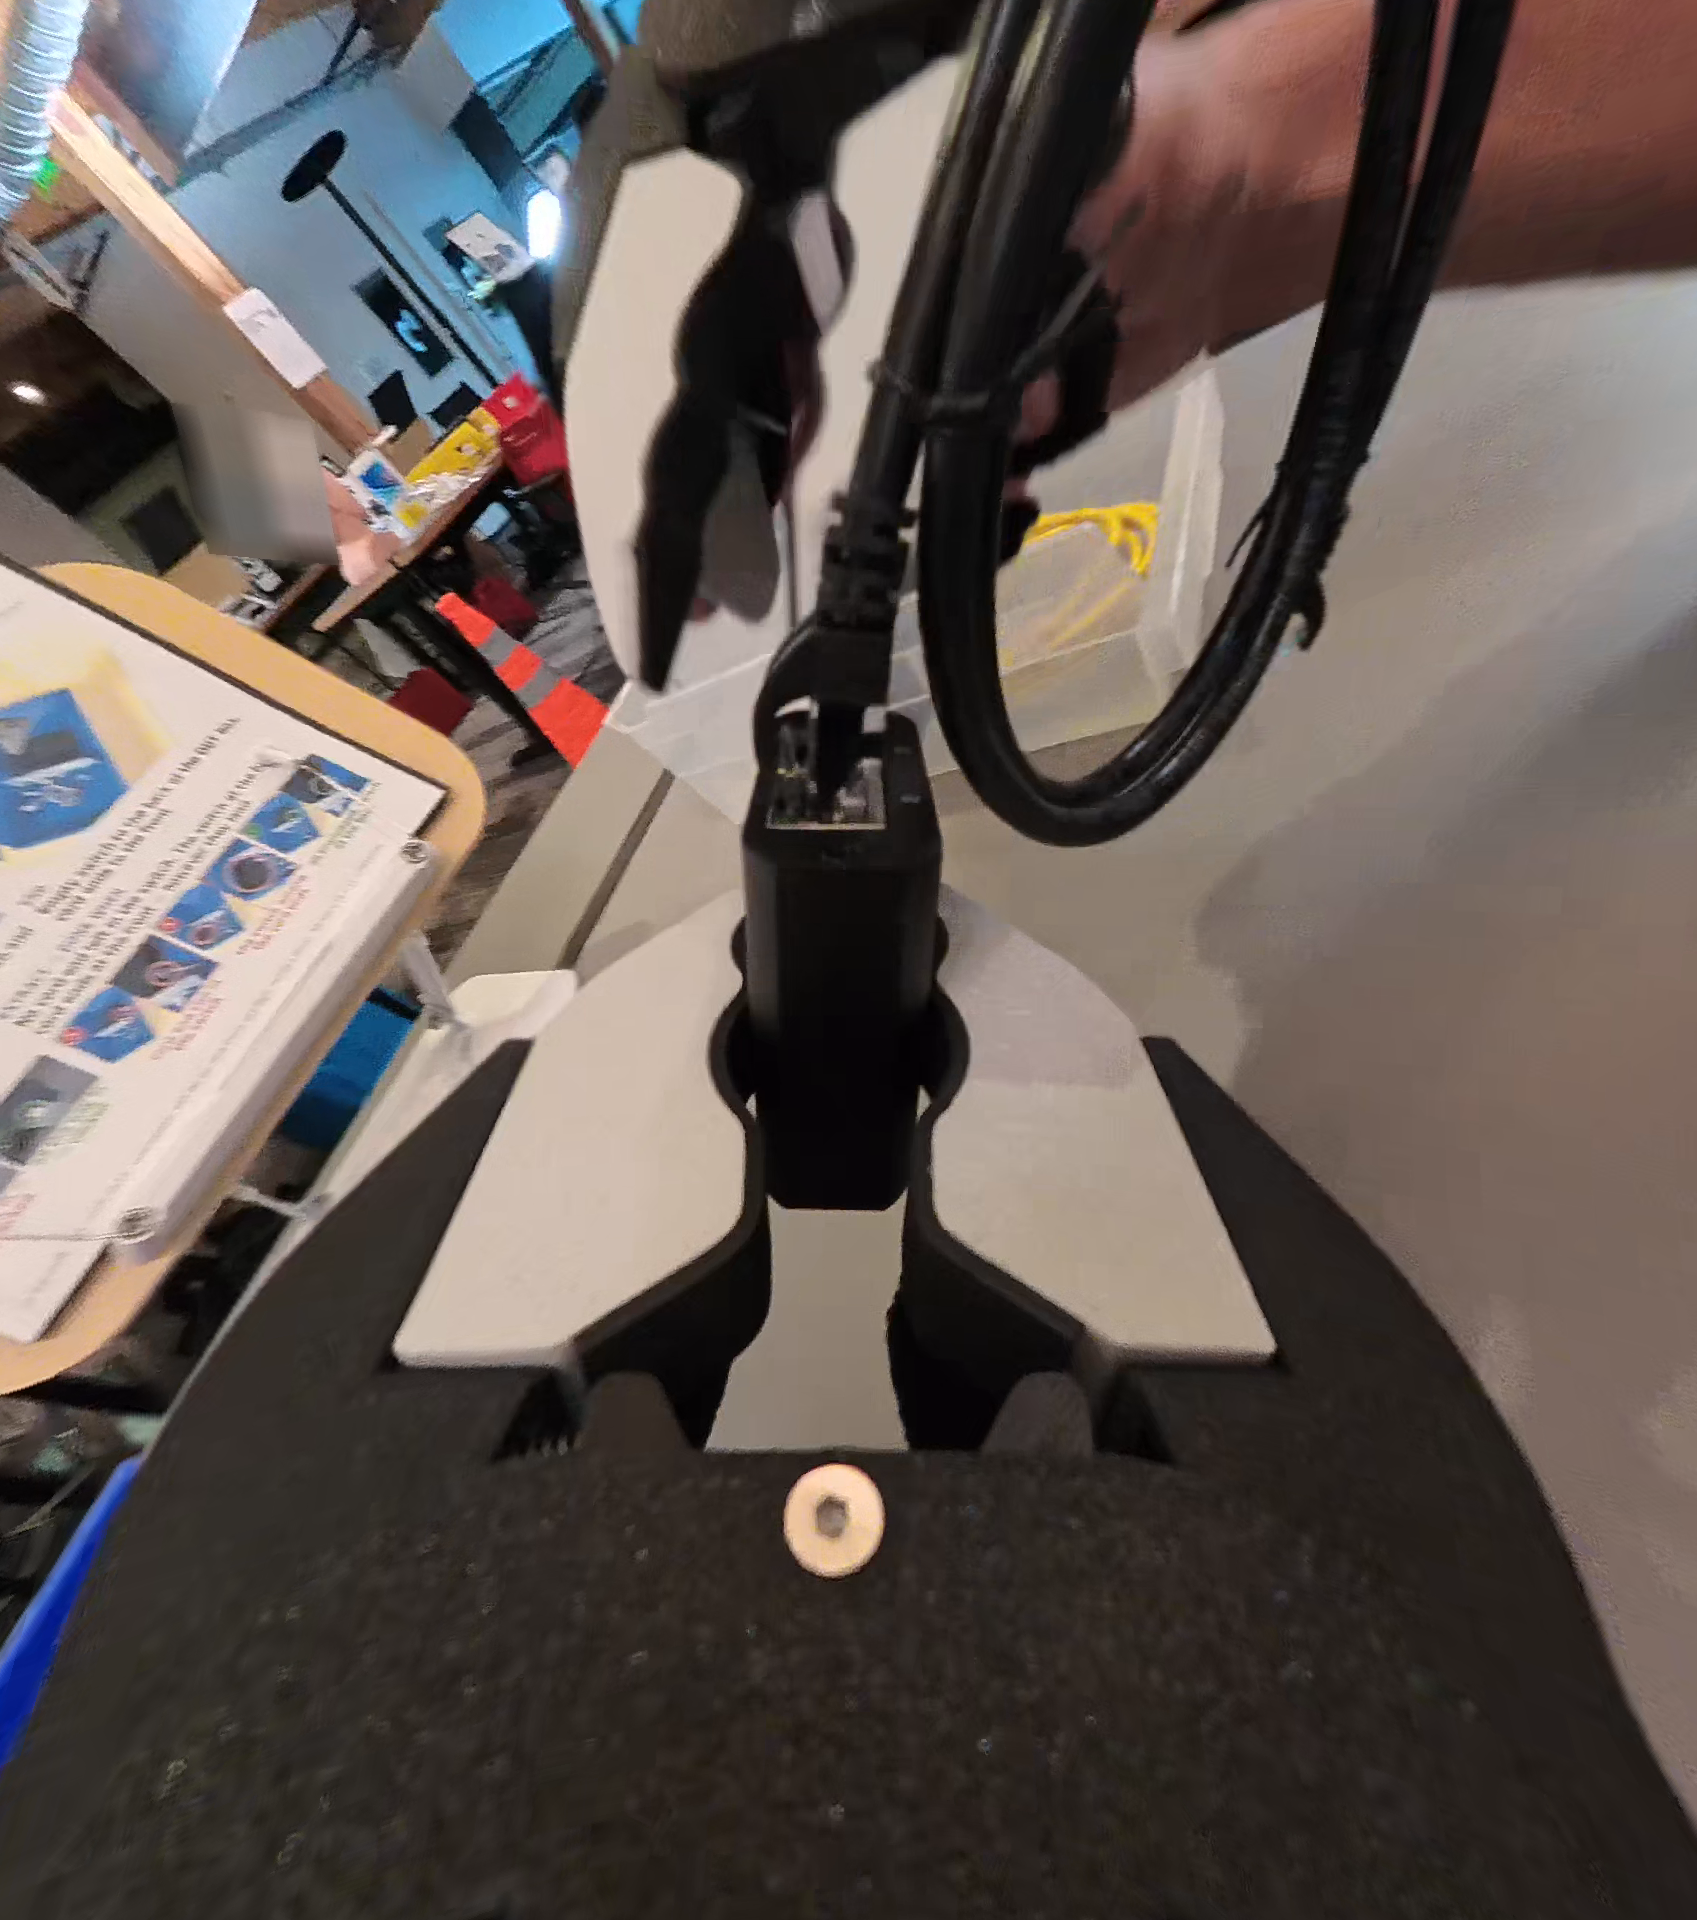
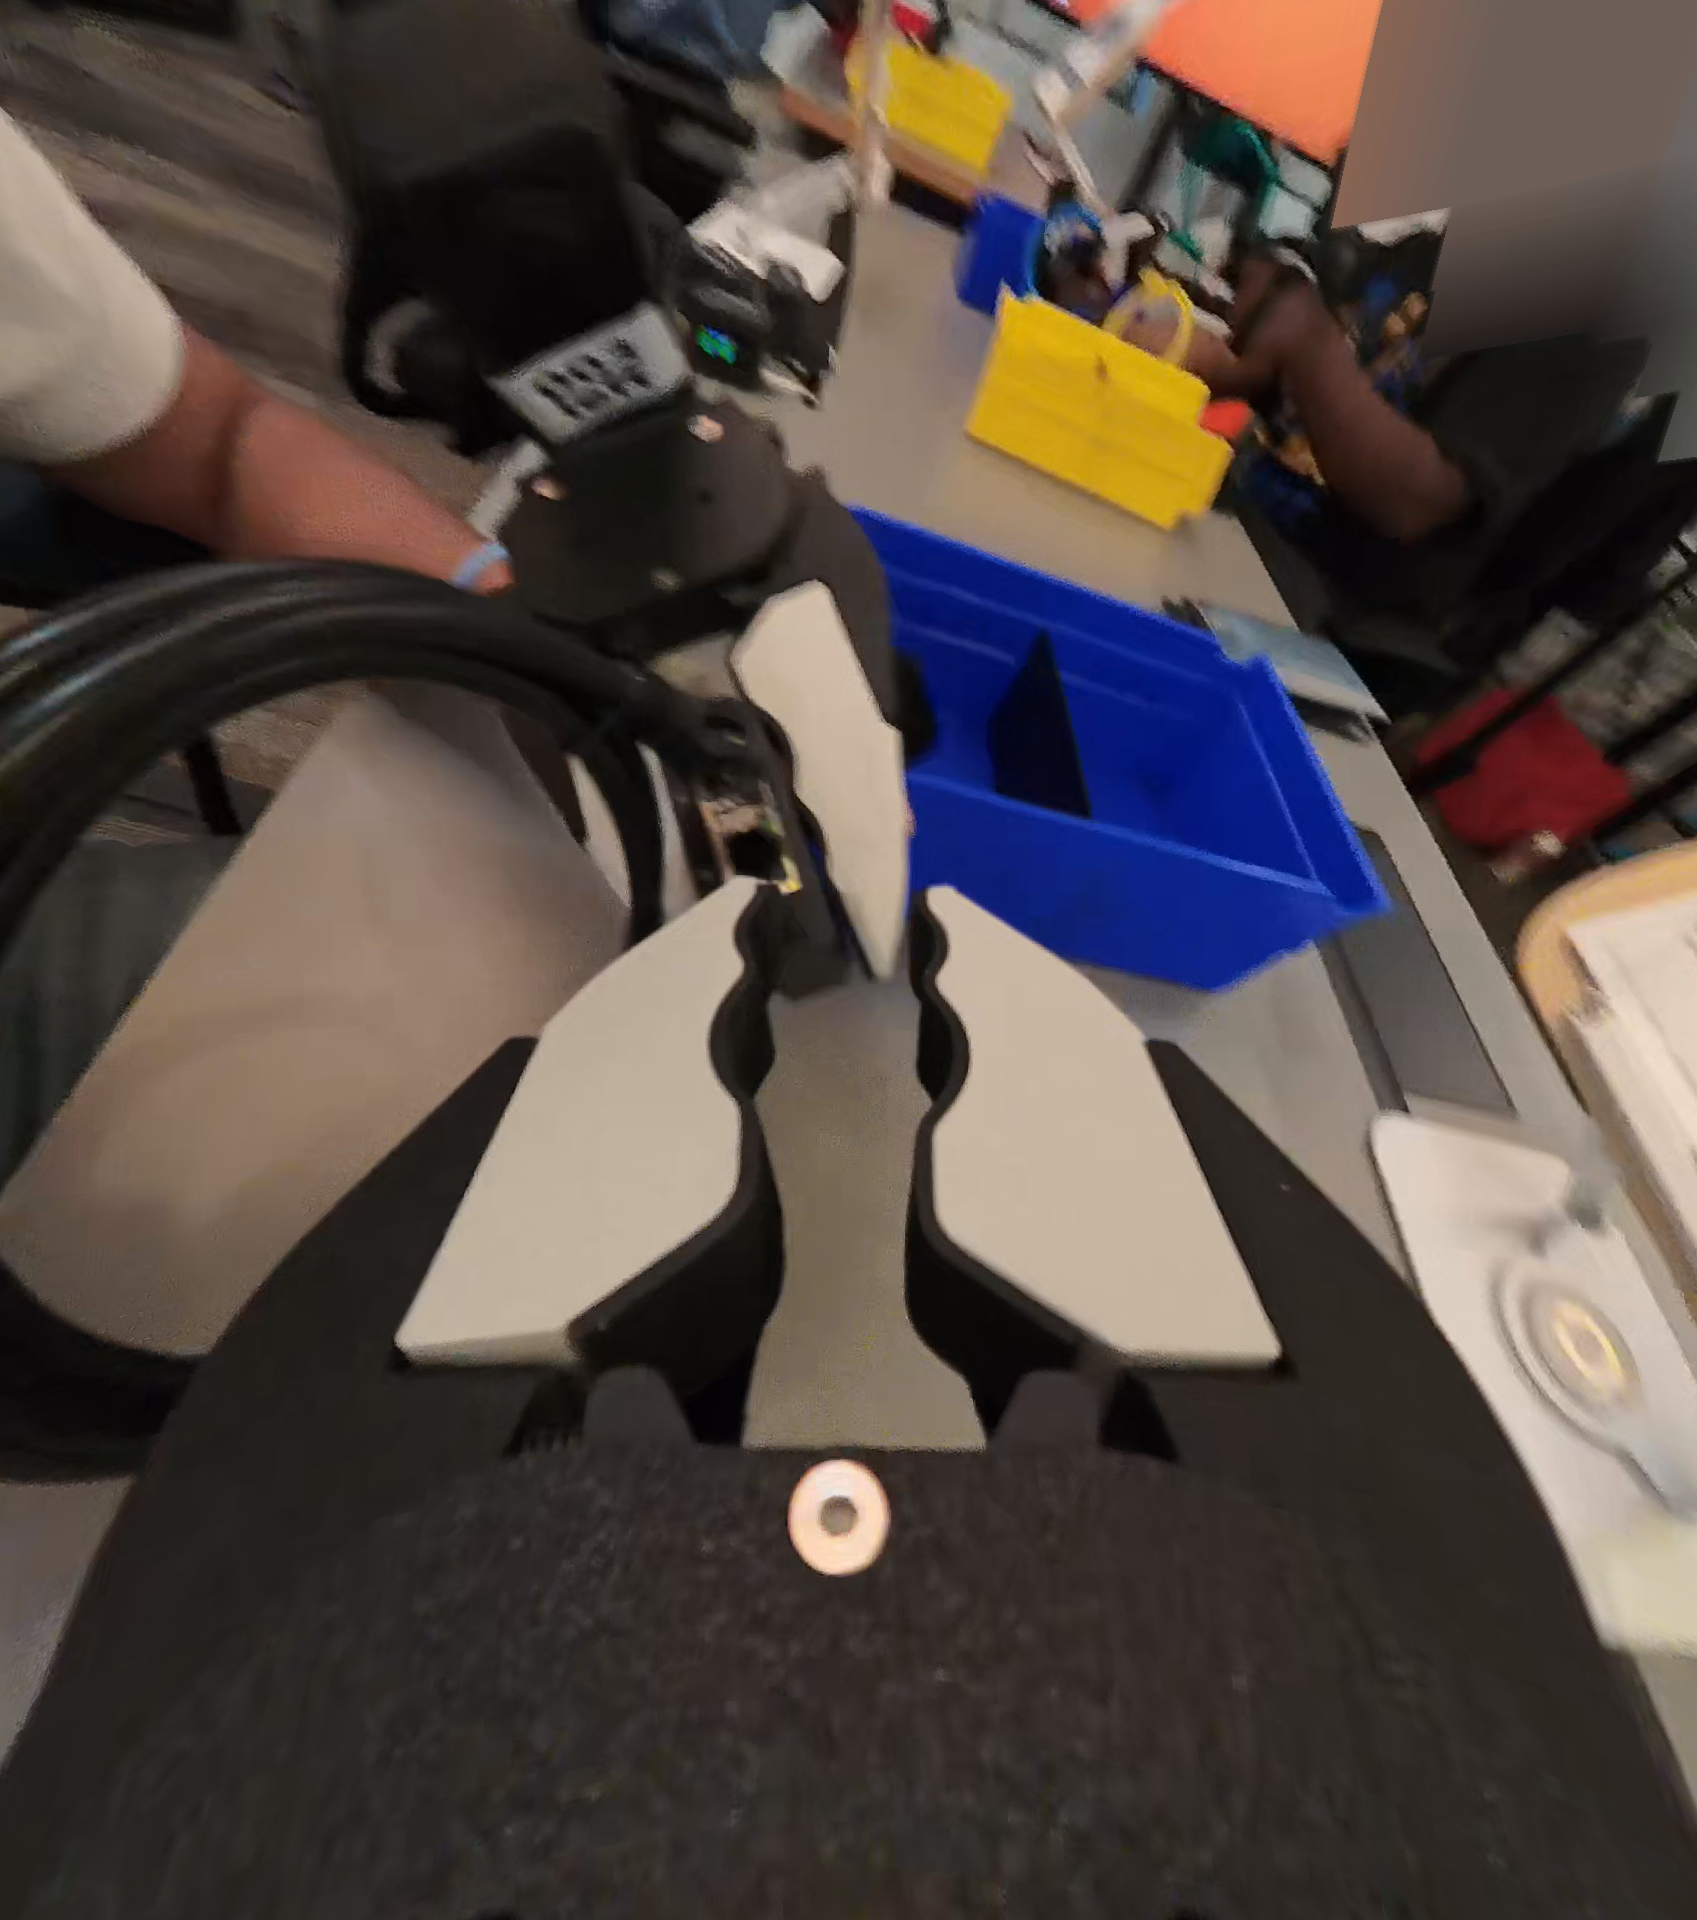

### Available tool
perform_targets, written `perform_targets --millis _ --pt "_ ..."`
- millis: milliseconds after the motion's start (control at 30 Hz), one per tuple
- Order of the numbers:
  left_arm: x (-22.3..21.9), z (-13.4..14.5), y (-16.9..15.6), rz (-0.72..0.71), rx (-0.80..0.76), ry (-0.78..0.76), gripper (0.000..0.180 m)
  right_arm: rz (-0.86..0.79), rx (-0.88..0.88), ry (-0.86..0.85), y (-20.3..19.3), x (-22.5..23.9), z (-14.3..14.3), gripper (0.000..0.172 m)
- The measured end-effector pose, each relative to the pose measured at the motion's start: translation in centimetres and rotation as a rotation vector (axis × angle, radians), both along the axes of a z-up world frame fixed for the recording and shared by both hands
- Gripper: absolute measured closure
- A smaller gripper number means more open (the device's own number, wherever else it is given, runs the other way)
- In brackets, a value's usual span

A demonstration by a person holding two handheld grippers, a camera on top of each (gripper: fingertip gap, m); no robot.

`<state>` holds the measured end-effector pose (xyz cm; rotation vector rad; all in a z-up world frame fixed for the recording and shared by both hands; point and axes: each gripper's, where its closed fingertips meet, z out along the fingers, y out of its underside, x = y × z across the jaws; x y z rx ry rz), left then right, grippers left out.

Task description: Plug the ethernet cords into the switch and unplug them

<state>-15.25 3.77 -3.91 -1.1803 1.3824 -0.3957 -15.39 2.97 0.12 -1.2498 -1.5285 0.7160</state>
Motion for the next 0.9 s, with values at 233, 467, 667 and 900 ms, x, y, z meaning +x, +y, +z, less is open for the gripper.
perform_targets --millis 233,467,667,900 --pt "-0.7 -1.2 2.7 0.234 0.26 0.151 0.155 -0.315 -0.285 -0.016 1.3 3.8 3.2 0.145" --pt "-0.9 -2.7 4.3 0.358 0.381 0.264 0.155 -0.508 -0.332 -0.186 -0.8 1.4 -1.5 0.136" --pt "-1.0 -2.9 4.6 0.404 0.452 0.314 0.155 -0.58 -0.366 -0.238 -0.3 0.3 -4.6 0.146" --pt "-1.1 -3.2 5.0 0.454 0.466 0.353 0.155 -0.636 -0.369 -0.251 0.5 0.1 -6.0 0.158"
